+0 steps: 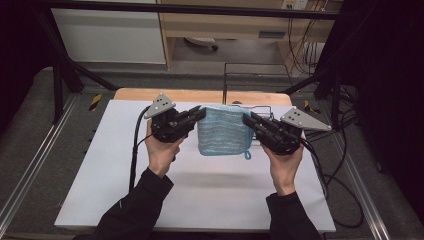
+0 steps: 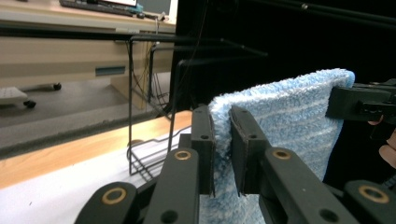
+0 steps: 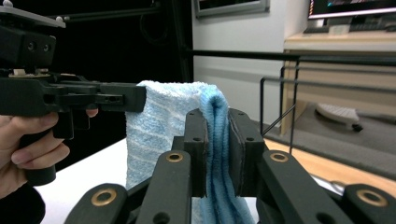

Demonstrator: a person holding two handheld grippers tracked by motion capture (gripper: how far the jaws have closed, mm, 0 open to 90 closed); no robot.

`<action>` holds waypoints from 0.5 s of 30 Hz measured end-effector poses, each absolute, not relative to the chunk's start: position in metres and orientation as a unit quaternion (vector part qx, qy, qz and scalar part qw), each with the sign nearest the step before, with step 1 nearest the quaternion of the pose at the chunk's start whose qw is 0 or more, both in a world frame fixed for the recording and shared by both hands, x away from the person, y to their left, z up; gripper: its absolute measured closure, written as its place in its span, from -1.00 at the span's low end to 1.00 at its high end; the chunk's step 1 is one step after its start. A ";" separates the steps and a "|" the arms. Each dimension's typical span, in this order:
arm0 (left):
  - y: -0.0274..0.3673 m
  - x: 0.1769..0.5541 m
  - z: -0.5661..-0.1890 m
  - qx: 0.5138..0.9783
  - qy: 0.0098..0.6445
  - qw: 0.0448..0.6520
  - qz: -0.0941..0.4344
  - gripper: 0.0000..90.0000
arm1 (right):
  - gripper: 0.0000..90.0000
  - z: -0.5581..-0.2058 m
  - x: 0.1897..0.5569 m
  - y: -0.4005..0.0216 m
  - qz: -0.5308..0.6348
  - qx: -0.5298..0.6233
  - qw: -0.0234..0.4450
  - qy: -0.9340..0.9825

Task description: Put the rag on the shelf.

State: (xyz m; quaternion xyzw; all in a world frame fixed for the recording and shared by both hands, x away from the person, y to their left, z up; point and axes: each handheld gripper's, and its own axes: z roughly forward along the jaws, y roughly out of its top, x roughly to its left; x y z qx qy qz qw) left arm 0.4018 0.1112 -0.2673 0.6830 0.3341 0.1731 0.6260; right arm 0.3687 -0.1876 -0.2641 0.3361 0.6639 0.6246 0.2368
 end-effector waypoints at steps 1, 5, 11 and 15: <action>0.110 0.402 -0.266 0.681 0.334 0.628 0.173 0.78 | 0.77 -0.263 0.369 -0.188 0.626 0.336 0.239 0.662; 0.106 0.405 -0.261 0.675 0.333 0.635 0.175 0.78 | 0.77 -0.260 0.370 -0.192 0.629 0.337 0.246 0.656; 0.099 0.408 -0.255 0.670 0.329 0.642 0.177 0.78 | 0.77 -0.254 0.371 -0.198 0.633 0.341 0.254 0.646; 0.094 0.409 -0.251 0.666 0.326 0.646 0.182 0.79 | 0.77 -0.249 0.370 -0.202 0.635 0.341 0.262 0.642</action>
